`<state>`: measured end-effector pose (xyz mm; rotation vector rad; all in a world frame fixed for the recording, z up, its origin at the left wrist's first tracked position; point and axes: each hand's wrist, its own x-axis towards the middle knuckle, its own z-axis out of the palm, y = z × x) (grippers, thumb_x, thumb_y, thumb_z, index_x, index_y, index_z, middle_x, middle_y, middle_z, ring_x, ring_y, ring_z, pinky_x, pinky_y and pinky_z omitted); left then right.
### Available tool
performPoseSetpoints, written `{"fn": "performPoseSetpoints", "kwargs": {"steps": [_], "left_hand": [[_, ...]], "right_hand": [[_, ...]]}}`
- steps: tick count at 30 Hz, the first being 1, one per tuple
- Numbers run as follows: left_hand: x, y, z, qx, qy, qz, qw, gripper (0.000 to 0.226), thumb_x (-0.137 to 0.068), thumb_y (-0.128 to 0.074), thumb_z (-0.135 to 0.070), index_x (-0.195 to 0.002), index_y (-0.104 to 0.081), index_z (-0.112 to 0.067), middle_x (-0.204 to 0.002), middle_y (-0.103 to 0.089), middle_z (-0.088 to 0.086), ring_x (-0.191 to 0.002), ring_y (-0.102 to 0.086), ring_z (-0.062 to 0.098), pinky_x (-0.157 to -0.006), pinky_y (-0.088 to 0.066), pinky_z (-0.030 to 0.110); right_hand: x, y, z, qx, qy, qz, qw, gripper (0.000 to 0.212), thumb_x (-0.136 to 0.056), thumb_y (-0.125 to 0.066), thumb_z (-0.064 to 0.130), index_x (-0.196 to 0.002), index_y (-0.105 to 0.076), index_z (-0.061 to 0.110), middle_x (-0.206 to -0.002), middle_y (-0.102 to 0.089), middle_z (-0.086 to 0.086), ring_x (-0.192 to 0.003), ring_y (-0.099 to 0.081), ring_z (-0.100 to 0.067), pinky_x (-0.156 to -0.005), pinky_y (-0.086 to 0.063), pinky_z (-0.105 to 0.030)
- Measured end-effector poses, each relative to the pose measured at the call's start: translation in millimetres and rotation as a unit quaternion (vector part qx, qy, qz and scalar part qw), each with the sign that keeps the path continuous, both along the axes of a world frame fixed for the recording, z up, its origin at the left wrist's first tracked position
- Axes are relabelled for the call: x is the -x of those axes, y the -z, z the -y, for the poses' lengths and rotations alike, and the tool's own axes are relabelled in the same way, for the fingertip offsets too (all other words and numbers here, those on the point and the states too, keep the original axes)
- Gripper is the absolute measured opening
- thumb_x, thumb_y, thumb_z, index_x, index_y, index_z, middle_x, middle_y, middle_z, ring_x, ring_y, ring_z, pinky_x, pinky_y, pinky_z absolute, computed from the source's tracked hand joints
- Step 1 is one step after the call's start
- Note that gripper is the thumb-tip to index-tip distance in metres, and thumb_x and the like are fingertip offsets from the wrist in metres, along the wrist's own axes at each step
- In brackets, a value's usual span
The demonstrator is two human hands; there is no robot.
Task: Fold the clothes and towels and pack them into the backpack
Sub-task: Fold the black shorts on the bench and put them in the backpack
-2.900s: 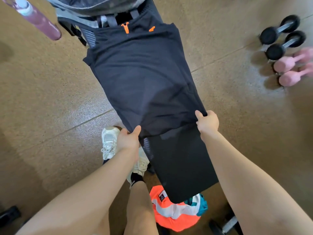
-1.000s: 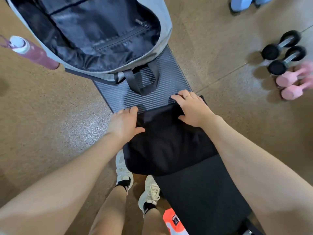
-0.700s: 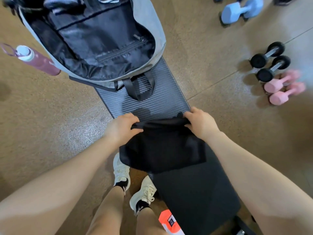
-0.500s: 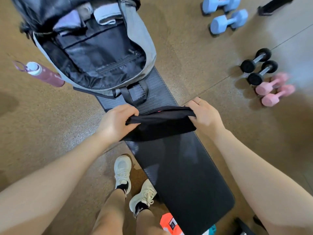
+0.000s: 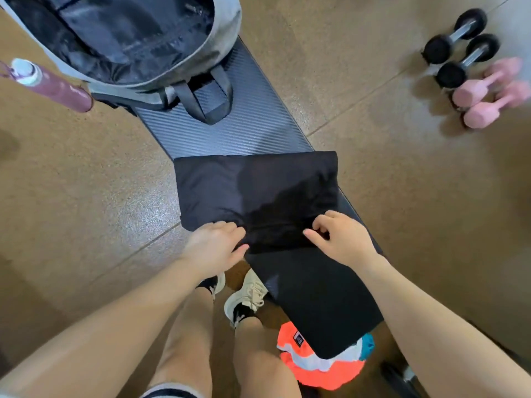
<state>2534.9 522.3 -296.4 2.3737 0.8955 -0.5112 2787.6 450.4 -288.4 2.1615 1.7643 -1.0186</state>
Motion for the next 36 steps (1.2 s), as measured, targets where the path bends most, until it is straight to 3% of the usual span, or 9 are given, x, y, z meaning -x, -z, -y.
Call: {"fn": "performPoseSetpoints", "kwargs": {"steps": [3,8,11,15,19,25,29,34,36], "left_hand": [[-14.1,17.3,3.0,-0.136,-0.030,0.093,0.986,0.037,-0.082,-0.045,-0.030,-0.109,-0.064,-0.013,-0.112,-0.064,0.012,-0.101,-0.061,0.032,-0.081,-0.053,0.041],[-48.5,39.9,-7.0,-0.106,-0.033,-0.021,0.994,0.075,-0.091,-0.046,-0.048,-0.148,-0.002,-0.028,-0.156,0.008,0.010,-0.143,0.004,0.034,-0.115,0.000,0.042],[-58.3,50.6,-7.8,-0.097,-0.027,-0.075,0.992,0.076,-0.092,-0.038,-0.053,-0.146,0.011,-0.031,-0.154,0.023,0.009,-0.142,0.016,0.033,-0.115,0.005,0.043],[-69.1,58.1,-6.8,-0.100,-0.021,-0.079,0.992,0.076,-0.092,-0.037,-0.055,-0.146,0.011,-0.031,-0.153,0.023,0.010,-0.141,0.016,0.035,-0.115,0.005,0.043],[-115.5,56.6,-8.4,-0.072,0.008,-0.060,0.996,0.078,-0.091,-0.039,-0.055,-0.146,0.010,-0.031,-0.154,0.022,0.010,-0.141,0.015,0.035,-0.115,0.004,0.043],[-164.0,35.4,-37.9,0.051,0.093,0.100,0.989,0.057,-0.092,-0.042,-0.026,-0.144,-0.027,-0.010,-0.155,-0.011,0.015,-0.140,-0.016,0.033,-0.115,-0.014,0.036],[-102.5,21.5,-67.9,0.123,-0.171,0.183,0.960,0.048,-0.088,-0.037,-0.002,-0.134,-0.045,-0.013,-0.142,-0.043,0.006,-0.131,-0.040,0.023,-0.109,-0.032,0.032],[-40.4,9.5,-88.8,0.226,-0.434,0.138,0.861,0.042,-0.100,-0.033,-0.029,-0.140,-0.036,-0.018,-0.140,-0.044,0.001,-0.129,-0.041,0.017,-0.110,-0.026,0.028],[-37.0,9.3,-93.8,0.212,-0.431,0.143,0.865,0.049,-0.099,-0.036,-0.031,-0.144,-0.026,-0.017,-0.139,-0.040,-0.003,-0.128,-0.039,0.013,-0.110,-0.024,0.026]], "right_hand": [[-1.5,10.5,-3.9,-0.123,0.269,0.002,0.955,0.025,-0.090,-0.058,0.032,-0.099,-0.058,0.009,-0.101,-0.054,-0.007,-0.096,-0.053,-0.025,-0.076,-0.041,-0.031],[8.5,38.5,-25.8,-0.010,0.597,-0.154,0.787,0.051,-0.088,-0.059,0.032,-0.131,-0.040,0.011,-0.126,-0.053,-0.008,-0.111,-0.052,-0.025,-0.097,-0.042,-0.038],[18.8,53.1,-29.0,0.023,0.569,-0.064,0.819,0.042,-0.080,-0.064,0.036,-0.115,-0.051,0.018,-0.115,-0.062,-0.007,-0.110,-0.054,-0.031,-0.099,-0.042,-0.049],[9.9,43.6,-29.1,-0.034,0.586,-0.178,0.790,0.004,-0.083,-0.060,0.013,-0.087,-0.059,0.014,-0.086,-0.064,-0.001,-0.092,-0.060,-0.025,-0.084,-0.048,-0.035],[-26.4,15.8,-20.4,-0.099,0.495,-0.077,0.860,0.006,-0.084,-0.060,0.014,-0.083,-0.060,0.008,-0.094,-0.060,-0.009,-0.094,-0.057,-0.027,-0.083,-0.047,-0.038],[-10.9,-32.2,-32.0,-0.158,0.431,-0.141,0.877,0.052,-0.083,-0.056,0.003,-0.131,-0.046,0.017,-0.131,-0.051,-0.001,-0.119,-0.048,-0.016,-0.099,-0.038,-0.025],[56.1,-40.5,-46.8,-0.098,0.300,-0.115,0.942,0.068,-0.088,-0.054,0.009,-0.147,-0.022,0.024,-0.154,-0.018,0.007,-0.121,-0.049,-0.019,-0.092,-0.043,-0.031],[106.1,-13.2,-66.5,0.010,0.233,-0.113,0.966,0.075,-0.093,-0.053,0.026,-0.150,-0.003,0.021,-0.158,0.012,0.002,-0.109,-0.058,-0.024,-0.084,-0.049,-0.034],[107.7,-5.0,-65.8,0.029,0.214,-0.155,0.964,0.076,-0.094,-0.050,0.032,-0.150,-0.001,0.020,-0.158,0.010,0.003,-0.110,-0.059,-0.025,-0.089,-0.049,-0.039]]}}
